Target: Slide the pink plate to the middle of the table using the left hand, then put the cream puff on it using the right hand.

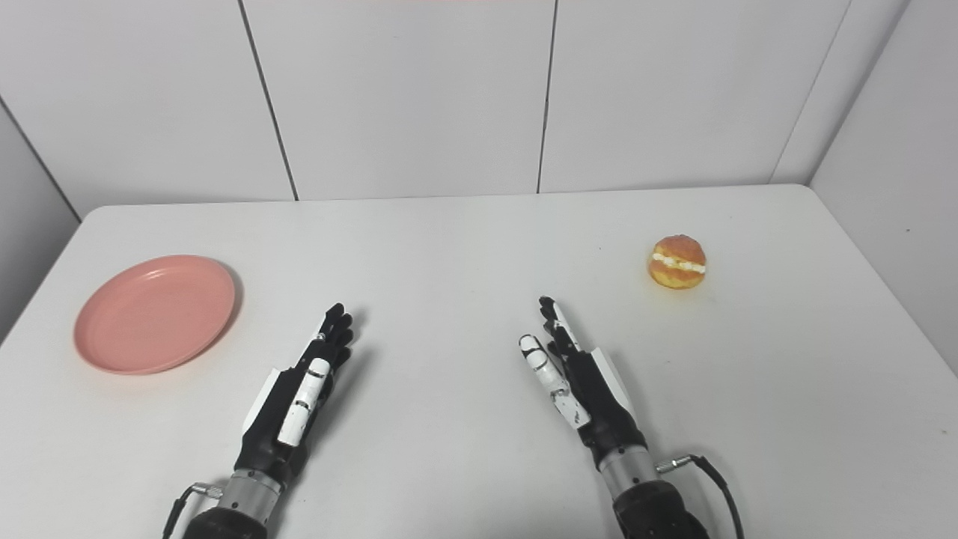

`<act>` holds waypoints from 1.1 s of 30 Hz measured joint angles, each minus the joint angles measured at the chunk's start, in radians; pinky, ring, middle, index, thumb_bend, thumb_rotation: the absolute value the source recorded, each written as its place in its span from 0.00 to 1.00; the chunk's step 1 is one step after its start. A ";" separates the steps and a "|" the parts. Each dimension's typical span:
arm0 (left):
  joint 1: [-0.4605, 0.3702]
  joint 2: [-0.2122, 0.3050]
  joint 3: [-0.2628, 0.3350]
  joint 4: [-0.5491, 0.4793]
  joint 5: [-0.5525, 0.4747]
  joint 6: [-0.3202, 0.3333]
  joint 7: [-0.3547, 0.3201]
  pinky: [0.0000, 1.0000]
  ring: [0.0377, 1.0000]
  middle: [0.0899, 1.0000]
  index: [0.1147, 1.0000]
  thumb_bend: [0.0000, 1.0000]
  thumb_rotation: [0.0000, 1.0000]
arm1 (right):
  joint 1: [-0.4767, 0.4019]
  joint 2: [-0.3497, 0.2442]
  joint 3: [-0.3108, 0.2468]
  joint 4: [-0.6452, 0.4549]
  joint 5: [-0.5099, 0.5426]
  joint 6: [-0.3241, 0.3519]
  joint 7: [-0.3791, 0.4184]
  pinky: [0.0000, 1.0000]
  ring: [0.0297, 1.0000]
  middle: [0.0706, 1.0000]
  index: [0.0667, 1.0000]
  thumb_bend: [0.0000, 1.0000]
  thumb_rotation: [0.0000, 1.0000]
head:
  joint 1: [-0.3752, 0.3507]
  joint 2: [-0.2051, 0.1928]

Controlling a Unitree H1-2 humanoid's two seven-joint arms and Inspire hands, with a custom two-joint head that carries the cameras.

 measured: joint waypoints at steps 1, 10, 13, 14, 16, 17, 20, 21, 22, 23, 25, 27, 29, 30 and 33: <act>0.000 0.000 0.000 0.000 0.000 0.000 0.000 1.00 1.00 1.00 1.00 0.47 1.00 | 0.000 0.000 0.000 0.000 0.001 0.000 0.000 0.96 0.99 1.00 1.00 0.41 1.00 | 0.000 0.000; -0.002 -0.020 -0.005 0.015 0.015 -0.007 0.018 1.00 0.99 1.00 0.99 0.47 1.00 | 0.000 -0.007 -0.009 0.009 0.014 -0.008 0.004 0.97 1.00 1.00 1.00 0.40 1.00 | 0.115 -0.066; -0.003 -0.038 -0.012 0.024 0.035 -0.011 0.037 1.00 0.99 1.00 0.99 0.47 1.00 | 0.002 -0.015 -0.018 0.028 0.031 -0.036 0.007 0.98 1.00 1.00 1.00 0.39 1.00 | 0.182 -0.101; -0.004 -0.045 -0.015 0.031 0.044 -0.013 0.045 1.00 0.99 1.00 0.99 0.47 1.00 | 0.004 -0.020 -0.022 0.038 0.039 -0.050 0.009 0.99 1.00 1.00 1.00 0.38 1.00 | 0.196 -0.109; -0.007 -0.055 -0.020 0.040 0.056 -0.020 0.061 1.00 0.99 1.00 0.99 0.45 1.00 | 0.006 -0.031 -0.031 0.056 0.058 -0.081 0.020 1.00 1.00 1.00 1.00 0.36 1.00 | 0.276 -0.147; -0.008 -0.060 -0.023 0.045 0.067 -0.022 0.069 0.99 0.99 1.00 0.99 0.44 1.00 | 0.006 -0.035 -0.035 0.069 0.072 -0.092 0.025 1.00 1.00 1.00 1.00 0.35 1.00 | 0.282 -0.150; -0.016 -0.074 -0.028 0.060 0.093 -0.024 0.095 0.99 0.99 0.99 0.99 0.43 1.00 | 0.006 -0.046 -0.050 0.099 0.113 -0.132 0.047 1.00 1.00 1.00 1.00 0.34 1.00 | 0.343 -0.190; -0.019 -0.078 -0.030 0.065 0.101 -0.025 0.101 0.99 1.00 1.00 1.00 0.43 1.00 | 0.006 -0.049 -0.055 0.109 0.127 -0.146 0.052 1.00 1.00 1.00 1.00 0.33 1.00 | 0.344 -0.190; -0.022 -0.081 -0.033 0.070 0.110 -0.026 0.110 0.99 1.00 1.00 1.00 0.43 1.00 | 0.006 -0.051 -0.059 0.115 0.135 -0.157 0.058 1.00 1.00 1.00 1.00 0.30 1.00 | 0.348 -0.193; -0.027 -0.086 -0.035 0.077 0.116 -0.027 0.117 0.99 1.00 1.00 1.00 0.44 1.00 | 0.006 -0.053 -0.061 0.118 0.141 -0.162 0.062 1.00 1.00 1.00 1.00 0.30 1.00 | 0.373 -0.204; -0.040 -0.095 -0.038 0.092 0.125 -0.031 0.127 1.00 1.00 1.00 1.00 0.46 1.00 | 0.005 -0.057 -0.068 0.130 0.160 -0.177 0.070 1.00 1.00 1.00 1.00 0.27 1.00 | 0.397 -0.212; -0.049 -0.101 -0.041 0.104 0.134 -0.033 0.135 1.00 1.00 1.00 1.00 0.46 1.00 | 0.004 -0.059 -0.074 0.139 0.177 -0.184 0.082 1.00 1.00 1.00 1.00 0.25 1.00 | 0.403 -0.215; -0.056 -0.105 -0.043 0.114 0.135 -0.039 0.138 1.00 1.00 1.00 1.00 0.46 1.00 | 0.004 -0.060 -0.078 0.140 0.190 -0.185 0.088 1.00 1.00 1.00 1.00 0.22 1.00 | 0.403 -0.216; -0.058 -0.106 -0.045 0.117 0.136 -0.041 0.138 1.00 1.00 1.00 1.00 0.46 1.00 | 0.004 -0.061 -0.078 0.143 0.192 -0.189 0.089 1.00 1.00 1.00 1.00 0.21 1.00 | 0.403 -0.216; -0.061 -0.106 -0.047 0.120 0.138 -0.044 0.139 1.00 1.00 1.00 1.00 0.46 1.00 | 0.004 -0.060 -0.078 0.145 0.197 -0.194 0.091 1.00 1.00 1.00 1.00 0.21 1.00 | 0.400 -0.215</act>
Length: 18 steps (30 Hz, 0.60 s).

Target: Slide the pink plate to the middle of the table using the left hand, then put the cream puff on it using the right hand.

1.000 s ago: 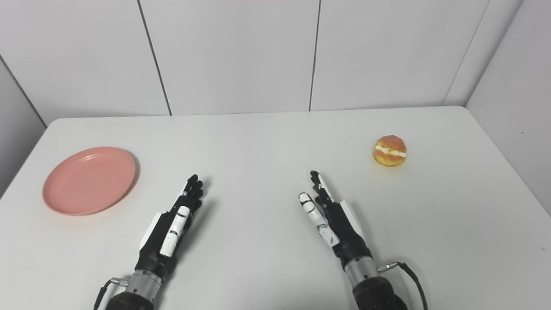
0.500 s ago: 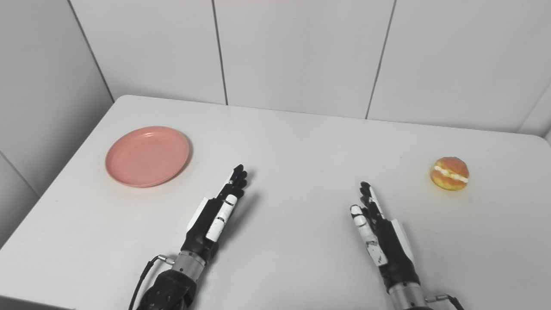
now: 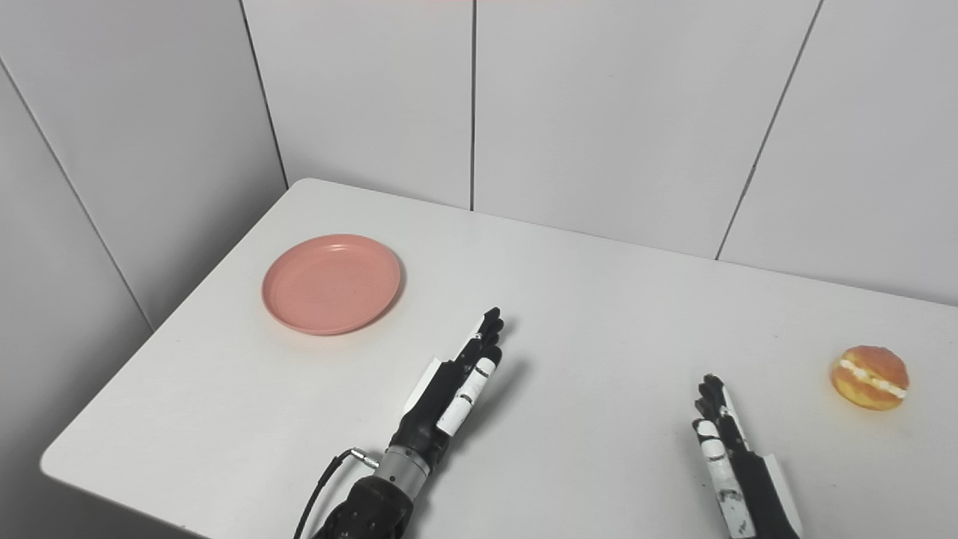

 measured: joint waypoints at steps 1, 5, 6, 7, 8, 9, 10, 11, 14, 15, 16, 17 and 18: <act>0.000 0.000 -0.001 0.000 0.002 -0.001 0.000 1.00 1.00 1.00 1.00 0.47 1.00 | 0.000 0.000 0.000 0.000 0.002 0.000 0.000 1.00 1.00 1.00 1.00 0.20 1.00 | 0.000 -0.005; -0.002 0.001 -0.005 0.005 0.017 -0.004 0.000 1.00 1.00 1.00 1.00 0.49 1.00 | 0.000 0.002 0.002 0.000 0.000 0.000 -0.001 1.00 1.00 1.00 1.00 0.20 1.00 | -0.003 -0.012; -0.004 0.001 -0.005 0.006 0.017 -0.004 0.000 1.00 1.00 1.00 1.00 0.49 1.00 | 0.000 0.003 0.002 0.000 -0.002 0.000 -0.002 1.00 1.00 1.00 1.00 0.20 1.00 | -0.005 -0.014; -0.005 0.001 -0.005 0.007 0.017 -0.005 0.000 1.00 1.00 1.00 1.00 0.49 1.00 | 0.000 0.004 0.002 0.000 -0.002 0.000 -0.002 1.00 1.00 1.00 1.00 0.20 1.00 | -0.005 -0.014; -0.005 0.000 -0.004 0.008 0.017 -0.005 0.000 1.00 1.00 1.00 1.00 0.49 1.00 | 0.000 0.005 0.002 0.000 -0.002 0.000 -0.002 1.00 1.00 1.00 1.00 0.21 1.00 | -0.005 -0.014; -0.005 0.000 -0.003 0.008 0.016 -0.005 0.000 1.00 1.00 1.00 1.00 0.48 1.00 | -0.001 0.007 0.002 0.000 -0.002 0.000 -0.002 1.00 1.00 1.00 1.00 0.21 1.00 | -0.005 -0.014; -0.005 0.000 -0.003 0.008 0.015 -0.005 0.000 1.00 1.00 1.00 1.00 0.48 1.00 | -0.001 0.008 0.002 0.000 -0.002 0.000 -0.002 1.00 1.00 1.00 1.00 0.21 1.00 | -0.005 -0.014; -0.005 0.000 -0.002 0.008 0.015 -0.005 0.000 1.00 1.00 1.00 1.00 0.47 1.00 | -0.001 0.010 0.002 -0.001 -0.003 0.000 -0.003 1.00 1.00 1.00 1.00 0.21 1.00 | -0.005 -0.015; -0.005 0.000 -0.002 0.008 0.015 -0.005 -0.001 1.00 1.00 1.00 1.00 0.49 1.00 | -0.001 0.013 0.002 -0.001 -0.004 0.000 -0.004 1.00 1.00 1.00 1.00 0.21 1.00 | -0.006 -0.014; -0.005 0.000 -0.002 0.008 0.015 -0.005 -0.001 1.00 1.00 1.00 1.00 0.49 1.00 | -0.001 0.014 0.002 -0.001 -0.005 0.000 -0.004 1.00 1.00 1.00 1.00 0.21 1.00 | -0.008 -0.011; -0.005 0.000 -0.002 0.008 0.015 -0.005 -0.001 1.00 1.00 1.00 1.00 0.49 1.00 | -0.001 0.014 0.002 -0.001 -0.006 0.000 -0.004 1.00 1.00 1.00 1.00 0.21 1.00 | -0.008 -0.011; -0.006 0.000 -0.002 0.007 0.015 -0.004 -0.001 1.00 1.00 1.00 0.99 0.48 1.00 | -0.001 0.014 0.002 -0.001 -0.007 0.000 -0.004 1.00 1.00 1.00 1.00 0.22 1.00 | -0.008 -0.008; -0.006 0.000 -0.001 0.006 0.015 -0.003 -0.001 1.00 1.00 1.00 0.99 0.48 1.00 | -0.001 0.015 0.002 -0.001 -0.007 0.000 -0.004 1.00 1.00 1.00 1.00 0.22 1.00 | -0.008 -0.008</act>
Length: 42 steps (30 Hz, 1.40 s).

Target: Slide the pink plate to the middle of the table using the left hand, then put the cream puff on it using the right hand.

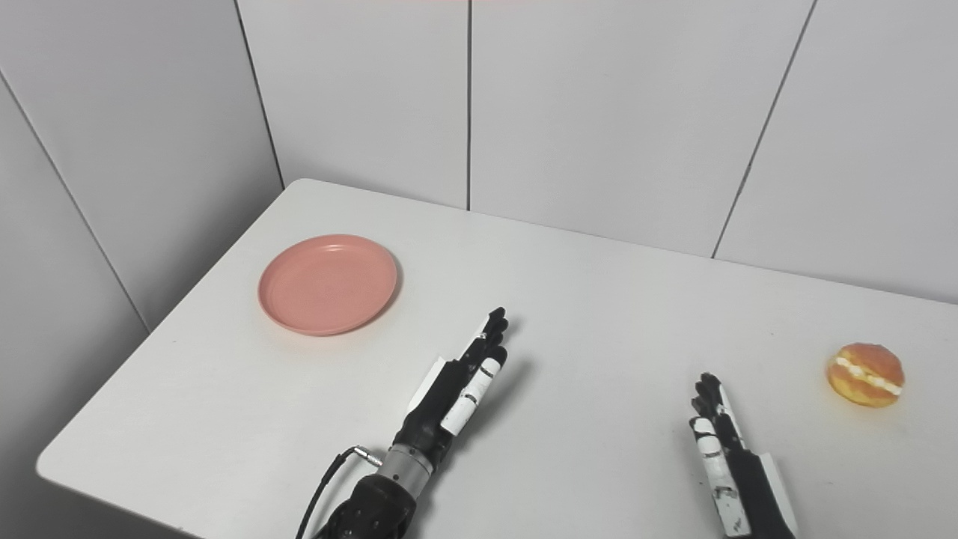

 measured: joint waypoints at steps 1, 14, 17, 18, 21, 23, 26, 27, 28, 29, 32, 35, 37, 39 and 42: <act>0.000 0.000 0.001 -0.002 -0.001 0.002 -0.001 1.00 1.00 1.00 0.99 0.48 1.00 | 0.000 0.001 0.000 0.000 -0.001 0.000 0.000 1.00 1.00 1.00 1.00 0.22 1.00 | 0.000 0.000; 0.028 0.024 -0.003 -0.112 -0.040 0.097 -0.046 0.96 0.98 0.98 0.96 0.45 1.00 | 0.000 0.006 0.001 -0.015 -0.003 0.001 -0.001 1.00 1.00 1.00 1.00 0.21 1.00 | 0.003 0.024; 0.041 0.039 -0.016 -0.156 -0.039 0.134 -0.065 0.95 0.97 0.98 0.96 0.46 1.00 | 0.000 0.007 0.001 -0.016 -0.003 0.002 -0.002 1.00 1.00 1.00 1.00 0.21 1.00 | 0.005 0.028; 0.045 0.043 -0.022 -0.169 -0.037 0.143 -0.068 0.95 0.97 0.98 0.96 0.47 1.00 | 0.000 0.007 0.001 -0.016 -0.002 0.001 -0.001 1.00 1.00 1.00 1.00 0.20 1.00 | 0.006 0.029; 0.050 0.056 -0.035 -0.222 -0.027 0.175 -0.086 0.93 0.96 0.97 0.96 0.48 1.00 | 0.000 0.007 0.001 -0.015 -0.001 0.001 -0.001 1.00 1.00 1.00 1.00 0.19 1.00 | 0.008 0.029; 0.051 0.061 -0.036 -0.255 -0.028 0.196 -0.094 0.92 0.96 0.97 0.95 0.48 1.00 | 0.000 0.008 0.001 -0.015 -0.001 0.001 -0.001 1.00 1.00 1.00 1.00 0.18 1.00 | 0.008 0.029; 0.048 0.068 -0.035 -0.308 -0.033 0.210 -0.105 0.95 0.98 0.99 0.96 0.50 1.00 | -0.002 0.008 0.001 -0.015 -0.001 0.001 -0.001 1.00 1.00 1.00 1.00 0.19 1.00 | 0.009 0.032; 0.047 0.071 -0.034 -0.320 -0.033 0.215 -0.109 0.96 0.98 0.99 0.96 0.51 1.00 | -0.002 0.008 0.001 -0.015 -0.002 0.001 -0.001 1.00 1.00 1.00 1.00 0.19 1.00 | 0.009 0.032; 0.044 0.074 -0.033 -0.325 -0.033 0.221 -0.112 0.97 0.98 0.99 0.96 0.51 1.00 | -0.002 0.008 0.002 -0.015 -0.004 0.001 -0.001 1.00 1.00 1.00 1.00 0.19 1.00 | 0.014 0.032; 0.041 0.077 -0.032 -0.327 -0.032 0.230 -0.115 0.97 0.98 0.98 0.96 0.50 1.00 | -0.002 0.008 0.002 -0.015 -0.006 0.001 -0.002 1.00 1.00 1.00 1.00 0.19 1.00 | 0.014 0.032; 0.029 0.086 -0.022 -0.330 -0.030 0.250 -0.120 0.97 0.98 0.98 0.96 0.47 1.00 | -0.003 0.008 0.003 -0.015 -0.013 0.002 -0.002 1.00 1.00 1.00 1.00 0.19 1.00 | 0.017 0.032; 0.013 0.093 -0.001 -0.330 -0.030 0.258 -0.122 0.97 0.98 0.98 0.96 0.45 1.00 | -0.004 0.008 0.003 -0.012 -0.012 0.002 -0.002 1.00 1.00 1.00 1.00 0.19 1.00 | 0.018 0.032; 0.000 0.100 0.010 -0.329 -0.032 0.258 -0.121 0.94 0.97 0.98 0.97 0.44 1.00 | -0.006 0.008 0.003 -0.010 -0.012 0.002 -0.002 1.00 1.00 1.00 1.00 0.20 1.00 | 0.020 0.031; -0.014 0.108 0.021 -0.327 -0.032 0.256 -0.120 0.95 0.97 0.98 0.97 0.46 1.00 | -0.007 0.008 0.003 -0.010 -0.013 0.002 -0.002 1.00 1.00 1.00 1.00 0.19 1.00 | 0.021 0.031; -0.034 0.120 0.045 -0.319 -0.025 0.252 -0.113 0.95 0.97 0.98 0.97 0.47 1.00 | -0.007 0.009 0.003 -0.007 -0.014 0.002 -0.002 1.00 1.00 1.00 1.00 0.18 1.00 | 0.021 0.031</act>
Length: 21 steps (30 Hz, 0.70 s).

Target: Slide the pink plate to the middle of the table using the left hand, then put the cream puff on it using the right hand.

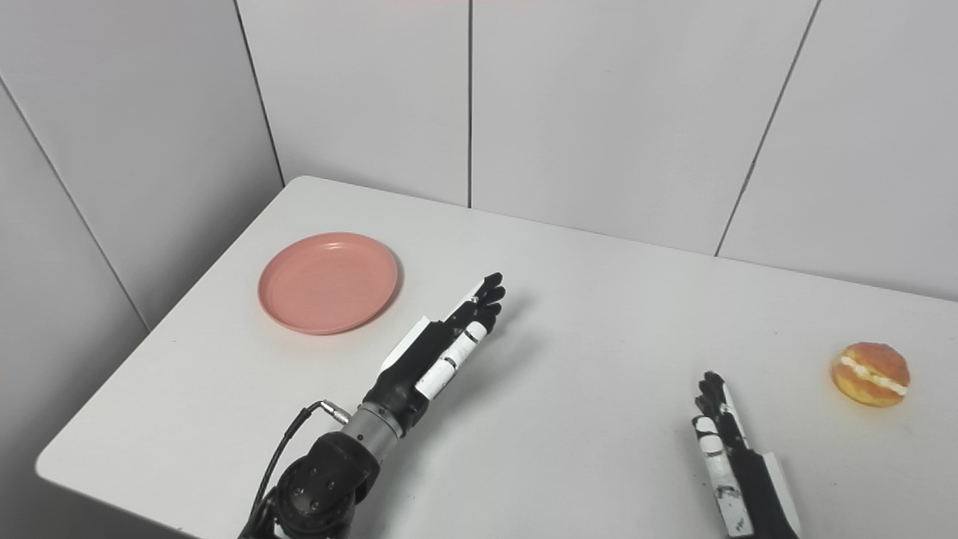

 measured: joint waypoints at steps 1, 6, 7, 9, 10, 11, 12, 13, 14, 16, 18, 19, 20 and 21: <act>-0.005 0.003 0.010 0.000 0.003 -0.001 0.004 0.94 0.96 0.98 0.97 0.46 1.00 | 0.000 0.000 0.000 0.002 0.000 0.000 0.000 1.00 1.00 1.00 1.00 0.18 1.00 | 0.002 0.000; -0.038 0.009 0.067 0.006 -0.020 -0.034 0.022 0.93 0.96 0.97 0.96 0.43 1.00 | -0.002 0.000 -0.001 0.006 0.001 0.000 0.000 1.00 1.00 1.00 1.00 0.20 1.00 | 0.000 -0.003; -0.049 0.013 0.077 0.007 -0.025 -0.037 0.025 0.93 0.96 0.97 0.96 0.43 1.00 | -0.003 0.000 -0.001 0.007 0.001 0.000 0.000 1.00 1.00 1.00 1.00 0.20 1.00 | 0.000 -0.003; -0.069 0.023 0.097 0.008 -0.039 -0.041 0.028 0.93 0.96 0.97 0.97 0.45 1.00 | -0.003 0.000 0.000 0.007 -0.001 0.000 0.000 1.00 1.00 1.00 1.00 0.20 1.00 | 0.000 -0.003; -0.077 0.027 0.106 0.008 -0.042 -0.041 0.029 0.94 0.97 0.98 0.97 0.46 1.00 | -0.003 0.000 0.000 0.007 -0.003 0.000 -0.001 1.00 1.00 1.00 1.00 0.20 1.00 | 0.000 -0.003; -0.084 0.031 0.115 0.008 -0.045 -0.041 0.029 0.95 0.97 0.98 0.97 0.46 1.00 | -0.004 0.001 0.000 0.007 -0.005 0.000 -0.001 1.00 1.00 1.00 1.00 0.19 1.00 | -0.002 -0.005; -0.090 0.037 0.123 0.008 -0.050 -0.041 0.029 0.95 0.97 0.98 0.97 0.47 1.00 | -0.004 0.002 0.000 0.007 -0.006 0.000 -0.001 1.00 1.00 1.00 1.00 0.19 1.00 | -0.002 -0.005; -0.095 0.043 0.128 0.008 -0.052 -0.041 0.029 0.96 0.97 0.98 0.98 0.48 1.00 | -0.004 0.002 0.000 0.007 -0.007 0.000 -0.002 1.00 1.00 1.00 1.00 0.19 1.00 | -0.002 -0.005; -0.100 0.050 0.133 0.012 -0.062 -0.041 0.028 0.97 0.98 0.99 0.98 0.49 1.00 | -0.004 0.003 0.000 0.007 -0.007 0.000 -0.002 1.00 1.00 1.00 1.00 0.19 1.00 | -0.002 -0.005; -0.111 0.065 0.146 0.026 -0.070 -0.044 0.028 0.98 0.98 0.99 0.98 0.50 1.00 | -0.004 0.004 0.000 0.007 -0.007 0.000 -0.002 1.00 1.00 1.00 1.00 0.20 1.00 | -0.003 -0.005; -0.122 0.082 0.171 0.048 -0.088 -0.052 0.028 0.97 0.98 0.99 0.98 0.49 1.00 | -0.004 0.005 0.000 0.005 -0.008 0.000 -0.003 1.00 1.00 1.00 1.00 0.20 1.00 | -0.003 -0.006; -0.127 0.091 0.184 0.054 -0.094 -0.056 0.028 0.97 0.98 0.99 0.98 0.49 1.00 | -0.003 0.006 0.000 0.003 -0.008 0.000 -0.004 1.00 1.00 1.00 1.00 0.20 1.00 | -0.002 -0.005; -0.132 0.099 0.195 0.059 -0.107 -0.061 0.028 0.97 0.97 0.99 0.98 0.48 1.00 | -0.003 0.006 -0.001 0.003 -0.008 0.001 -0.005 1.00 1.00 1.00 1.00 0.20 1.00 | -0.002 -0.005; -0.140 0.104 0.206 0.064 -0.116 -0.062 0.029 0.98 0.98 0.99 0.98 0.48 1.00 | -0.003 0.006 -0.001 0.003 -0.008 0.001 -0.006 1.00 1.00 1.00 1.00 0.20 1.00 | -0.002 -0.005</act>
